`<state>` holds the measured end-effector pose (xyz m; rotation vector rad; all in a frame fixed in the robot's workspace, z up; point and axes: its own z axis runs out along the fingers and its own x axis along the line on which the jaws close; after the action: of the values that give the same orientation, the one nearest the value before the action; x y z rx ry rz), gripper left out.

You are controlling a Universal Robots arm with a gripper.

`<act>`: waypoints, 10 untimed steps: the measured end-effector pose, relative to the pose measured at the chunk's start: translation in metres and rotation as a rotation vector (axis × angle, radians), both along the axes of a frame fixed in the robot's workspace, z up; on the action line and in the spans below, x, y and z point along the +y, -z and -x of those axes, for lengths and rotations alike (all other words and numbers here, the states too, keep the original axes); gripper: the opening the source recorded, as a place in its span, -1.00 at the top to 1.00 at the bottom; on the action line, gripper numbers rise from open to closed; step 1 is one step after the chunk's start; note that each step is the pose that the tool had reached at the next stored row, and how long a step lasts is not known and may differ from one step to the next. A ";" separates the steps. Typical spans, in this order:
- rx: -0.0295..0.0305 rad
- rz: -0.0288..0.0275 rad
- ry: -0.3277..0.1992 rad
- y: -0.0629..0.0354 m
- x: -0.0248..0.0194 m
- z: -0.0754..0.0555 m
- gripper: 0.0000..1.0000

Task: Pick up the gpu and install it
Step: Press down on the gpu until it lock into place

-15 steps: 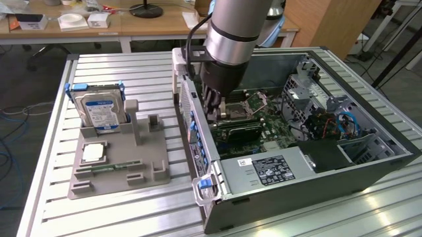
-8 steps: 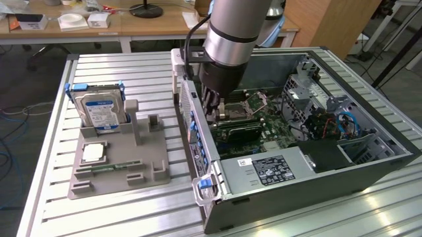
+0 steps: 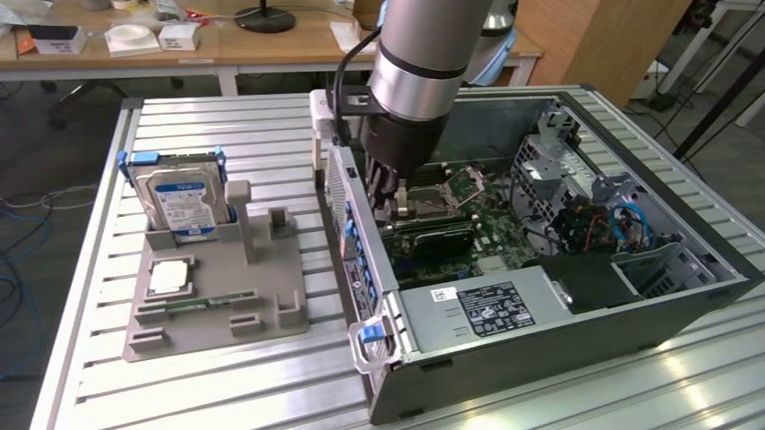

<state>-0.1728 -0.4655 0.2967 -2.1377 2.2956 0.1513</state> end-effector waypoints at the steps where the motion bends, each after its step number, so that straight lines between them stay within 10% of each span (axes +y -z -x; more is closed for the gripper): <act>1: 0.0003 -0.0003 0.000 0.0000 0.0001 -0.001 0.79; 8: -0.0005 -0.0138 -0.001 -0.0001 0.0002 -0.021 0.79; 10: -0.0104 -0.0137 -0.001 0.0007 0.0002 -0.026 0.79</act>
<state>-0.1466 -0.4653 0.2960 -2.1280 2.2812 0.1551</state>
